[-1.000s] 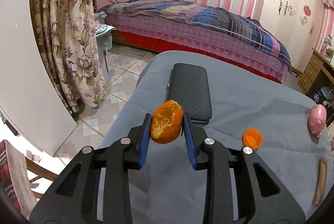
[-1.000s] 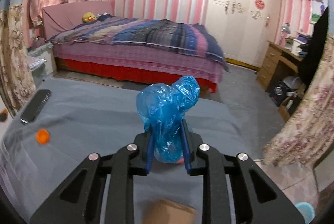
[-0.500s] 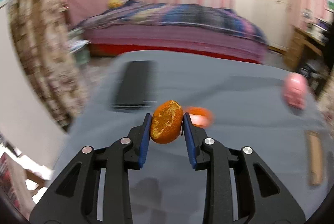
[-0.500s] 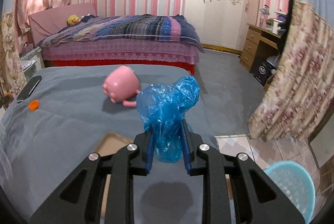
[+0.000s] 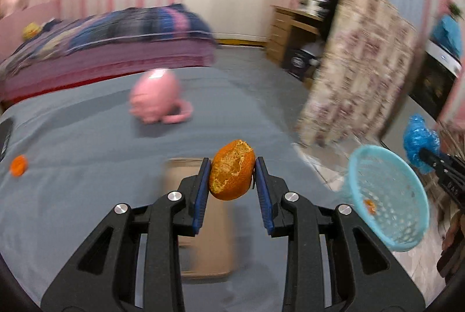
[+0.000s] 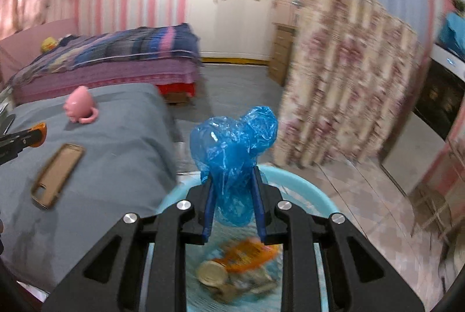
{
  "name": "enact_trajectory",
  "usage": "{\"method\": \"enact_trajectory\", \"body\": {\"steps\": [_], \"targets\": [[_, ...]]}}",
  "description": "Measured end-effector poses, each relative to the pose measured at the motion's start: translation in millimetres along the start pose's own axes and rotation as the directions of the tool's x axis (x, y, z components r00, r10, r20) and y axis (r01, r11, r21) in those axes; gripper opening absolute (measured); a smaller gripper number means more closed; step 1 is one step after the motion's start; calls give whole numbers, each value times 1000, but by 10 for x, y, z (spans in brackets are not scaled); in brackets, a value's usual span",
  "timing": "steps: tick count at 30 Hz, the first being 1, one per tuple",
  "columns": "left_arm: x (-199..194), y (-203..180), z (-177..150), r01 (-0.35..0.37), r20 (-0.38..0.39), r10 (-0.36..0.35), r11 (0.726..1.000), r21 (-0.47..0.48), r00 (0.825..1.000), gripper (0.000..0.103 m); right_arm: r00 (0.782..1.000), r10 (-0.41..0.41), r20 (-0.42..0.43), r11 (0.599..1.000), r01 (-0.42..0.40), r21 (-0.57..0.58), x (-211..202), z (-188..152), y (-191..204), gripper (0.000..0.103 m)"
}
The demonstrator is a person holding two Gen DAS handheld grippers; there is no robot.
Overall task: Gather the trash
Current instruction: 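Carry the orange peel and blue bag in both tools over the basket, then open the left tool over the basket while the right tool releases the bag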
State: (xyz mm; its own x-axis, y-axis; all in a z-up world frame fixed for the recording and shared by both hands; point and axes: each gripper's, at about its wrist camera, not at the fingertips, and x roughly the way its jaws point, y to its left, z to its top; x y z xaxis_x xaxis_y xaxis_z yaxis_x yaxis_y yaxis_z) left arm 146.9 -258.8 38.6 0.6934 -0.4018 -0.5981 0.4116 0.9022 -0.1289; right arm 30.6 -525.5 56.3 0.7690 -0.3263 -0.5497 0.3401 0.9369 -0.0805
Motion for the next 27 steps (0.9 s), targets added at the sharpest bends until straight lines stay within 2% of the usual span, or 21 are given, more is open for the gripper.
{"method": "enact_trajectory", "body": {"steps": [6,11,13,14,15,16,17,21,24,27], "targets": [[217,-1081,-117,101,-34,-96,983,157,995,29,999,-47,-27,993,49,104,19,-269,-572,24],[397,-1705,-207,166,-74,-153,956,242,986,29,997,-71,-32,986,75,151,31,-386,-826,23],[459,-1902,-226,187,-87,-169,944,271,982,33,997,-73,-32,984,78,163,45,-399,-871,23],[476,-1935,-217,193,-91,-174,942,276,981,34,997,-74,-32,983,79,168,54,-403,-891,23],[492,-1985,-222,198,-94,-179,939,282,979,48,997,-74,-34,982,78,171,68,-407,-899,23],[506,-2005,-213,197,-95,-177,938,286,980,65,997,-73,-35,982,78,171,66,-429,-925,23],[503,-2001,-207,182,-83,-165,940,288,983,71,997,-72,-36,982,77,170,77,-431,-920,23],[538,-1899,-144,152,-71,-138,949,277,988,76,996,-69,-48,985,76,157,143,-477,-840,23],[517,-1641,-115,101,-48,-92,964,246,995,85,997,-61,-55,985,68,156,182,-505,-770,23],[495,-1436,-76,70,-44,-62,974,217,997,85,997,-42,-61,987,50,151,248,-505,-646,24]]}}
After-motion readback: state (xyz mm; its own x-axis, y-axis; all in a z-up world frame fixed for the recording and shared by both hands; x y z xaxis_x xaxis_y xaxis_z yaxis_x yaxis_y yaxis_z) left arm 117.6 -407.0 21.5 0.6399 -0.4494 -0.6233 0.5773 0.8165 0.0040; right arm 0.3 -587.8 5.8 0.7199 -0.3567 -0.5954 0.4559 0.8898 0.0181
